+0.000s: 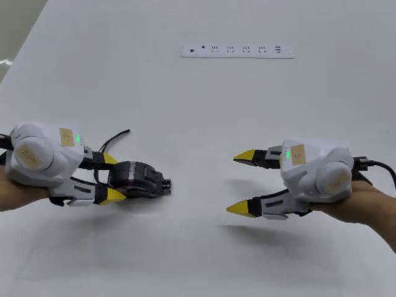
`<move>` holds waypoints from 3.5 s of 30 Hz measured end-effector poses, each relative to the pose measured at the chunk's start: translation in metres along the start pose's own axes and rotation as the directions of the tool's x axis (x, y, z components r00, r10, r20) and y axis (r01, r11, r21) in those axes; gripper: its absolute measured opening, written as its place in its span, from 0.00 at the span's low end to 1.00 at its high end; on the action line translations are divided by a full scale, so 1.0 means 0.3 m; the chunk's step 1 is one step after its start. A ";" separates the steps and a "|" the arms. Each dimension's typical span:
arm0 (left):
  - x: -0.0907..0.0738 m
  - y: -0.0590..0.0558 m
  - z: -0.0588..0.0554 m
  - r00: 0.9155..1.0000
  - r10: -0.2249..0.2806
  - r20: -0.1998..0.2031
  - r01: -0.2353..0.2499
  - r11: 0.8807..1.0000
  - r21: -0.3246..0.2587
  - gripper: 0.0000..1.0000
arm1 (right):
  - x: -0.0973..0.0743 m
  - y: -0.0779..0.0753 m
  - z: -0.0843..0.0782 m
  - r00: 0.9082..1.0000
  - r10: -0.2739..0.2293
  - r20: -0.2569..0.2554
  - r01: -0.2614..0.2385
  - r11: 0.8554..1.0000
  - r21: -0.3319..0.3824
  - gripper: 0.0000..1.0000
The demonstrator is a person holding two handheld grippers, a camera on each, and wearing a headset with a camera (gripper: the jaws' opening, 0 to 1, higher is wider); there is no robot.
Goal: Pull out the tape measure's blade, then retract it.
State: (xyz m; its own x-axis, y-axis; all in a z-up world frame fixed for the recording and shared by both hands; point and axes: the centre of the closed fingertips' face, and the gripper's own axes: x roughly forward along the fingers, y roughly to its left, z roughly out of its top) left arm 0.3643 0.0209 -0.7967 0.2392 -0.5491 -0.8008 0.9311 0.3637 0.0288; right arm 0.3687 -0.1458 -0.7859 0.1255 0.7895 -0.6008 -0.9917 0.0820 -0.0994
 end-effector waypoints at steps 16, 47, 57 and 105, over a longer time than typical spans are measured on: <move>0.005 -0.003 -0.007 0.999 -0.042 -0.013 0.043 0.999 0.012 0.28 | 0.143 0.026 0.048 0.996 0.090 0.005 -0.090 0.996 -0.021 0.47; 0.004 -0.011 -0.002 0.999 -0.048 -0.012 0.048 0.999 0.017 0.27 | 0.349 0.060 0.113 0.984 0.179 0.012 -0.180 0.983 0.028 0.26; 0.006 -0.006 0.002 0.999 -0.051 -0.013 0.052 0.999 0.016 0.28 | 0.383 0.056 0.126 0.983 0.183 -0.002 -0.183 0.983 0.012 0.22; 0.006 -0.009 -0.006 0.997 -0.068 -0.032 0.069 0.998 0.012 0.27 | 0.379 0.057 0.105 0.979 0.196 -0.049 -0.194 0.980 0.037 0.10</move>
State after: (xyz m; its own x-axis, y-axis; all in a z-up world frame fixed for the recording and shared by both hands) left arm 0.3617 0.0203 -0.7991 0.1661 -0.5486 -0.8195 0.9486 0.3160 -0.0193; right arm 0.3651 -0.0353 -0.8310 -0.0695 0.7596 -0.6467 -0.9976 -0.0499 0.0486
